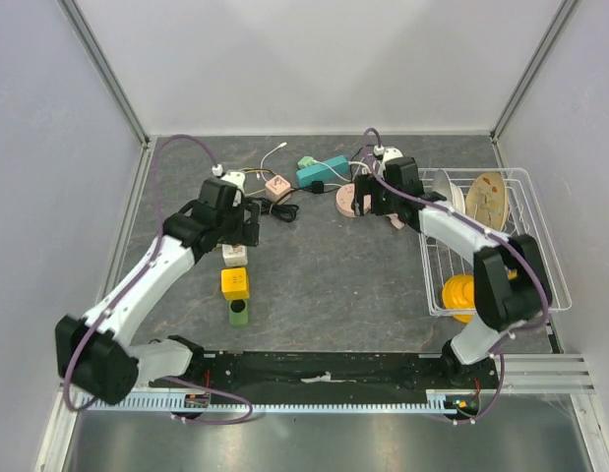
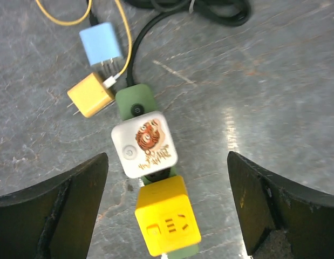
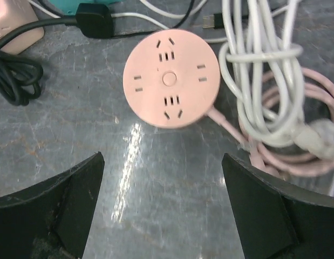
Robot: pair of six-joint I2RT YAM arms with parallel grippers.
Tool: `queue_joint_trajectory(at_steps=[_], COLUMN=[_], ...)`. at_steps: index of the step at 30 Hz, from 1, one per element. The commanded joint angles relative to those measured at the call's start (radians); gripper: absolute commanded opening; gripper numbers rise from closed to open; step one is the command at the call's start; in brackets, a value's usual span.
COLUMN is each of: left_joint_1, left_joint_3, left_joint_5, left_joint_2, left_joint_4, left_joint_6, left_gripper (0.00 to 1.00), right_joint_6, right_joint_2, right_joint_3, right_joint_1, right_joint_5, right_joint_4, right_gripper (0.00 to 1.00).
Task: Insert the plug
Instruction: Move the socket to the center of the board.
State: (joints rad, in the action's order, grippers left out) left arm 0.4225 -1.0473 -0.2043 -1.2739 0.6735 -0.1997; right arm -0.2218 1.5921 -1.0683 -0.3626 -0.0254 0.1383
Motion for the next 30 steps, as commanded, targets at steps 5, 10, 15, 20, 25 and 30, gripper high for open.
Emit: queue_joint_trajectory(at_steps=[5,10,15,20,25,30], left_joint_1=[0.001,0.001,0.001,0.001,0.001,0.001], left_joint_3=[0.119,0.239,0.323,0.397,0.437,0.444], left_joint_5=[0.160,0.137,0.106,0.085,0.085,0.049], left_joint_2=[0.326,0.485,0.551,0.579,0.596,0.613], left_joint_4=[-0.110,-0.175,-0.233,-0.284,-0.324,-0.328], left_joint_6=[-0.004,0.002,0.019,0.022,0.032,0.036], left_gripper=[0.98,0.97,0.96,0.96,0.95,0.95], right_joint_6=[0.032,0.001,-0.030,-0.048,-0.013,-0.004], right_joint_2=[0.313,0.414,0.419,0.382,0.355,0.292], right_joint_3=[-0.267,-0.318,-0.271,-0.162,-0.127,-0.067], right_joint_1=[0.034,0.042,0.042,0.044,0.054,0.048], right_joint_5=[-0.120,-0.114,-0.117,-0.186,-0.225,-0.269], right_joint_4=[-0.071,-0.068,-0.057,-0.054,-0.026,0.004], right_gripper=[0.98,0.98,0.98,0.98,0.98,0.98])
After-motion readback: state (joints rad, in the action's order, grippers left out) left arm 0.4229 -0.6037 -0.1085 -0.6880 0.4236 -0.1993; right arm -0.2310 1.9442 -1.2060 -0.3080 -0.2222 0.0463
